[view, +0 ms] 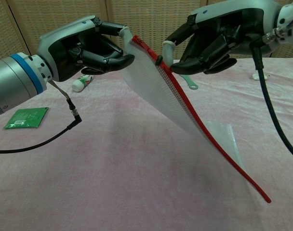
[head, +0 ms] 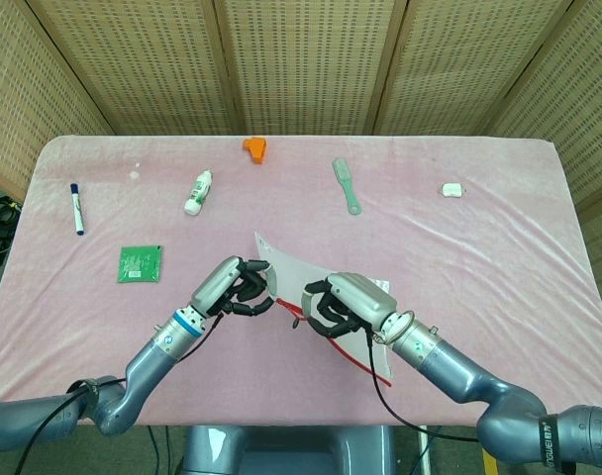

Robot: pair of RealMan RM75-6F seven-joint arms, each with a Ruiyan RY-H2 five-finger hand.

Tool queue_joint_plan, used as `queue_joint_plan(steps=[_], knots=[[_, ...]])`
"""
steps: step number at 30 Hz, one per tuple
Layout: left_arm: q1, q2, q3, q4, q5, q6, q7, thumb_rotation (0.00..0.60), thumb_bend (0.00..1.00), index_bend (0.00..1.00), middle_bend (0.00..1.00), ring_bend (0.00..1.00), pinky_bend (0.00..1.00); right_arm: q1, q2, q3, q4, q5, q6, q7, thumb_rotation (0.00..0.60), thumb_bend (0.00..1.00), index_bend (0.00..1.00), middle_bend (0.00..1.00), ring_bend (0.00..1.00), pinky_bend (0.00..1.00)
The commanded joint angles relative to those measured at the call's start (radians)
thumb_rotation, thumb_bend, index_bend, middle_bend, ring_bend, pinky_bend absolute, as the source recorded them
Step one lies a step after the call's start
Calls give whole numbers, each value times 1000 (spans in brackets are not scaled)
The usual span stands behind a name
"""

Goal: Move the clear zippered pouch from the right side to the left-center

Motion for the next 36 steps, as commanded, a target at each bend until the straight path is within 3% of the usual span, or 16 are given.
queue_joint_plan(steps=[1, 36], knots=[[2, 6, -6, -9, -4, 5, -1, 600, 791, 852, 934, 890, 1000, -1, -3, -4, 4, 5, 4, -6, 600, 714, 811, 1000, 984, 1000], [11, 74, -98, -101, -48, 53, -27, 600, 794, 863, 934, 891, 1000, 7, -37, -67, 62, 60, 9, -120, 600, 718, 812, 1000, 984, 1000]])
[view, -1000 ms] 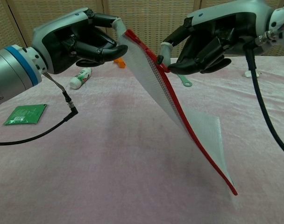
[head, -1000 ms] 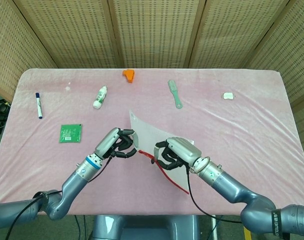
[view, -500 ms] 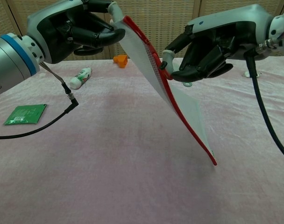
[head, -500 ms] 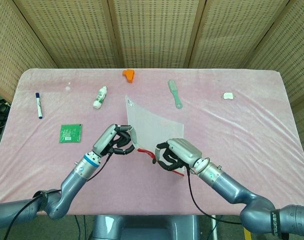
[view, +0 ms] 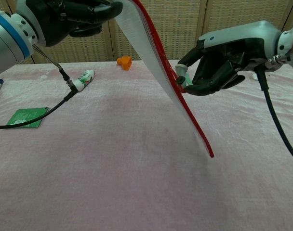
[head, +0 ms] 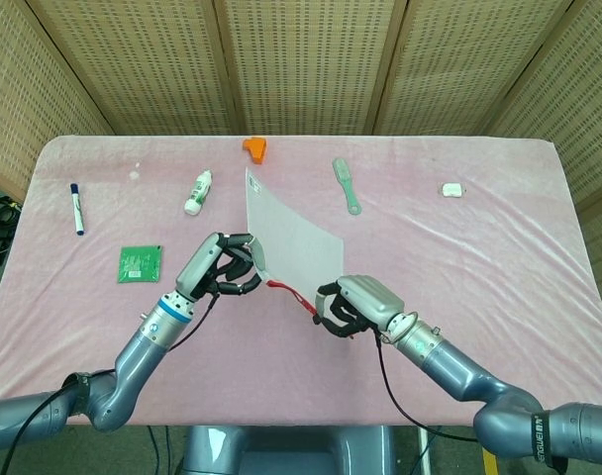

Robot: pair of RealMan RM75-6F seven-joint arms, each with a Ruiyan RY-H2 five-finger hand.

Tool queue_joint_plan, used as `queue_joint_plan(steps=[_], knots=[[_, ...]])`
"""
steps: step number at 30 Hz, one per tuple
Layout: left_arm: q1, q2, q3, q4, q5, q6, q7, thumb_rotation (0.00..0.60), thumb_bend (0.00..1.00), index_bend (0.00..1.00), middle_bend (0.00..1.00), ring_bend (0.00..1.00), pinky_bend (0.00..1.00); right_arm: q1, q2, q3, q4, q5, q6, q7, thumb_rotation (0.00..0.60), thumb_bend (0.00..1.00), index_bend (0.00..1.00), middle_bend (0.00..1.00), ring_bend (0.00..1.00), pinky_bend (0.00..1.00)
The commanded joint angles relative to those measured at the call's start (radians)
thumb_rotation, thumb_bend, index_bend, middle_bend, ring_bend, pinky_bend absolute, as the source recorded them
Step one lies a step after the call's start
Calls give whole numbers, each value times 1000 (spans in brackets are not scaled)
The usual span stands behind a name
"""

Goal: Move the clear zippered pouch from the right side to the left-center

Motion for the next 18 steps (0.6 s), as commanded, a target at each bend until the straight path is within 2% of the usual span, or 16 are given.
queue_joint_plan(steps=[1, 14, 18], knots=[[3, 10, -9, -9, -5, 6, 0, 600, 794, 864, 935, 890, 1000, -2, 0, -9, 13, 3, -3, -8, 600, 718, 812, 1000, 984, 1000], [28, 107, -56, -34, -31, 27, -36, 600, 800, 865, 934, 890, 1000, -47, -1, -96, 116, -9, -23, -47, 600, 718, 812, 1000, 984, 1000], [33, 123, -63, -32, -37, 29, -48, 600, 800, 865, 934, 891, 1000, -59, -2, -109, 138, -22, -29, -44, 600, 718, 812, 1000, 984, 1000]])
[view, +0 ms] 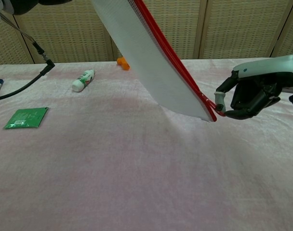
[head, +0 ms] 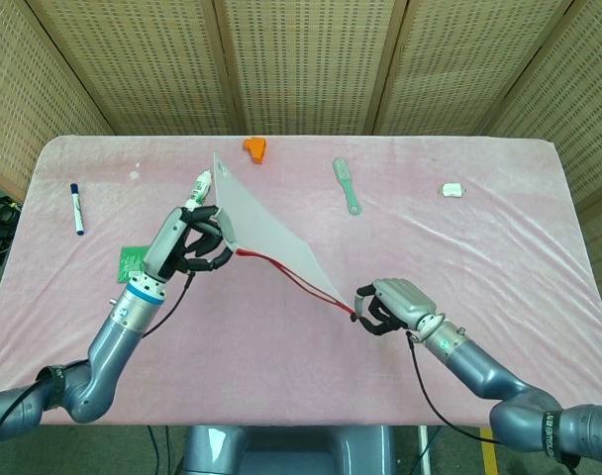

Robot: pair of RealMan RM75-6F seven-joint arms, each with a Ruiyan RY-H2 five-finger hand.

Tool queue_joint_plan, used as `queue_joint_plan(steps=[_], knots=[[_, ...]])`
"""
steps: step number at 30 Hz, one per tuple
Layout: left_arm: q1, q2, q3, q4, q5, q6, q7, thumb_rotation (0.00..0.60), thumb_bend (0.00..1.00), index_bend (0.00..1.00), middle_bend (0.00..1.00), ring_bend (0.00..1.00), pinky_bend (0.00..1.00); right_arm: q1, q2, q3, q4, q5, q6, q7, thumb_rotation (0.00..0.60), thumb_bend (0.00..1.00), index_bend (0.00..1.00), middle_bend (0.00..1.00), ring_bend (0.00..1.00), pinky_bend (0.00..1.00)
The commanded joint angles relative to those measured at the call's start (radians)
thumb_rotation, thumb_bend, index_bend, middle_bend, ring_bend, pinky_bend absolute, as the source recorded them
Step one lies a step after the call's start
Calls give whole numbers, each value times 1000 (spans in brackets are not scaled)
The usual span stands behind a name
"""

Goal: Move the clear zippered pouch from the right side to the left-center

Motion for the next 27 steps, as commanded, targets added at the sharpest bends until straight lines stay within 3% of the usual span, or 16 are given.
queue_joint_plan(steps=[1, 11, 23, 24, 26, 27], knots=[[6, 11, -7, -1, -6, 4, -12, 600, 801, 865, 934, 891, 1000, -11, -1, -15, 22, -12, -6, -3, 600, 718, 812, 1000, 984, 1000], [20, 33, -3, 2, 10, 22, -36, 600, 810, 869, 934, 891, 1000, -38, -6, -37, 75, -43, -23, 1, 600, 719, 812, 1000, 984, 1000], [22, 19, 13, 19, 17, 28, -36, 600, 793, 861, 935, 891, 1000, -53, -10, -25, 94, -62, -23, 12, 600, 718, 810, 1000, 984, 1000], [23, 17, 17, 26, 21, 30, -27, 600, 709, 834, 934, 891, 1000, -58, -14, -23, 99, -70, -11, 11, 600, 689, 782, 1000, 984, 1000], [16, 22, 21, 39, 34, 24, -10, 600, 406, 656, 934, 891, 1000, -64, -15, -28, 108, -88, 0, 0, 600, 483, 588, 1000, 984, 1000], [12, 29, 27, 42, 39, 12, -4, 600, 194, 457, 934, 890, 1000, -66, -14, -31, 113, -97, 5, -10, 600, 275, 398, 999, 984, 1000]])
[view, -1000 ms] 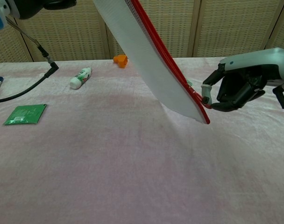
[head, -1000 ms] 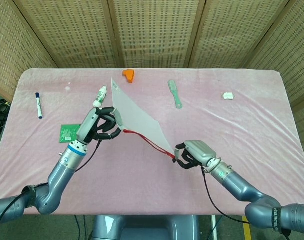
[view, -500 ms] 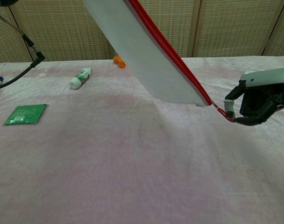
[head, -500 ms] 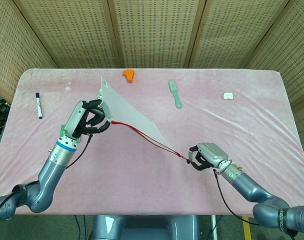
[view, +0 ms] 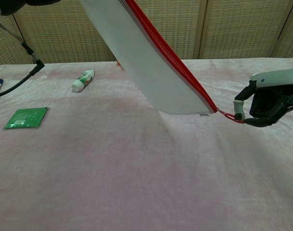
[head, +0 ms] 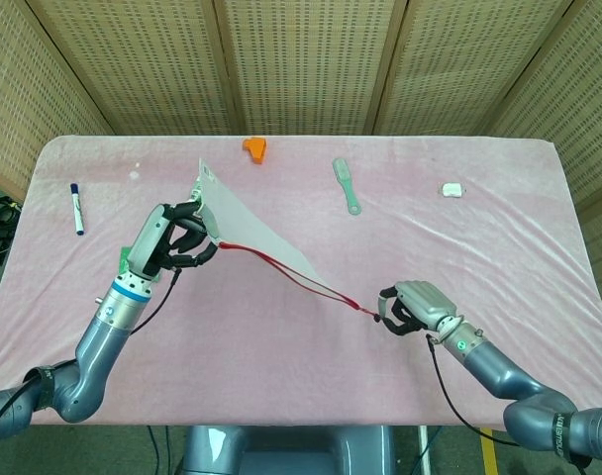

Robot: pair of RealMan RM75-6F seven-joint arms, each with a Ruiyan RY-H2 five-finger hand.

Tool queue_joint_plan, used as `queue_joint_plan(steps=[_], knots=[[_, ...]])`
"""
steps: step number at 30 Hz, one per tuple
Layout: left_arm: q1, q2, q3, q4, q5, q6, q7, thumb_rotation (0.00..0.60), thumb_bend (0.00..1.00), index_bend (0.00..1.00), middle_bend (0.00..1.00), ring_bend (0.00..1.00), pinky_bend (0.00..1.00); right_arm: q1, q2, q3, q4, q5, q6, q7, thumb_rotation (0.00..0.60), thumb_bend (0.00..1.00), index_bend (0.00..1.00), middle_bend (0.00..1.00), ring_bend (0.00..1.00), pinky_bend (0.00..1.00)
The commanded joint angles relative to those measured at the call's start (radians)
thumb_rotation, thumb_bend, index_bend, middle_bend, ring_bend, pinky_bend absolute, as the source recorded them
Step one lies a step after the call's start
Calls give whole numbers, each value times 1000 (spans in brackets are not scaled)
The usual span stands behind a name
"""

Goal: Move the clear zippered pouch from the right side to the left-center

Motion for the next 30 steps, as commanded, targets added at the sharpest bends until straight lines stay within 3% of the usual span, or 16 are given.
queue_joint_plan(steps=[1, 3, 4, 11, 14, 17, 20, 22, 23, 24, 25, 27, 30], knots=[[-9, 22, 16, 14, 22, -24, 23, 600, 61, 240, 934, 890, 1000, -11, -2, -8, 19, -32, 25, -31, 600, 107, 225, 998, 984, 1000], [-5, 30, 25, 14, 31, -23, 29, 600, 0, 30, 934, 890, 1000, -17, -3, -11, 25, -48, 41, -43, 600, 0, 61, 993, 984, 1000], [-1, 35, 29, 14, 35, -19, 33, 600, 0, 1, 934, 890, 1000, -21, -2, -13, 28, -57, 50, -50, 600, 0, 23, 991, 984, 1000], [58, 128, 88, -12, 76, 16, 120, 600, 0, 0, 921, 887, 1000, -73, 20, -29, 41, -167, 151, -77, 600, 0, 0, 983, 984, 1000], [106, 187, 114, -19, 73, 50, 214, 600, 0, 0, 867, 861, 1000, -115, 25, -45, 73, -248, 239, -97, 600, 0, 1, 977, 977, 1000], [167, 238, 144, -14, 59, 94, 341, 600, 0, 0, 702, 729, 905, -168, 21, -64, 126, -340, 355, -106, 600, 0, 24, 906, 916, 1000], [212, 269, 167, -24, 35, 118, 438, 600, 0, 0, 370, 417, 567, -213, 8, -72, 173, -397, 453, -107, 600, 0, 48, 714, 753, 964], [245, 296, 187, -36, 13, 131, 528, 600, 0, 0, 116, 156, 335, -245, 0, -76, 199, -420, 518, -119, 600, 0, 48, 500, 550, 818], [272, 319, 204, -58, -9, 140, 605, 600, 0, 0, 60, 91, 262, -271, -2, -79, 212, -429, 561, -128, 600, 0, 44, 422, 460, 731], [308, 347, 231, -77, -34, 150, 676, 600, 0, 0, 12, 27, 154, -302, 4, -82, 218, -426, 604, -136, 600, 0, 33, 302, 314, 572], [340, 369, 248, -115, -49, 173, 731, 600, 0, 0, 0, 1, 67, -332, 7, -86, 218, -428, 645, -142, 600, 0, 18, 189, 174, 411], [374, 381, 262, -143, -59, 203, 777, 600, 0, 0, 0, 0, 1, -363, 8, -88, 219, -428, 686, -153, 600, 0, 2, 49, 33, 207], [440, 379, 296, -152, -61, 258, 817, 600, 0, 0, 0, 0, 0, -429, -4, -87, 221, -414, 775, -218, 600, 0, 0, 0, 0, 49]])
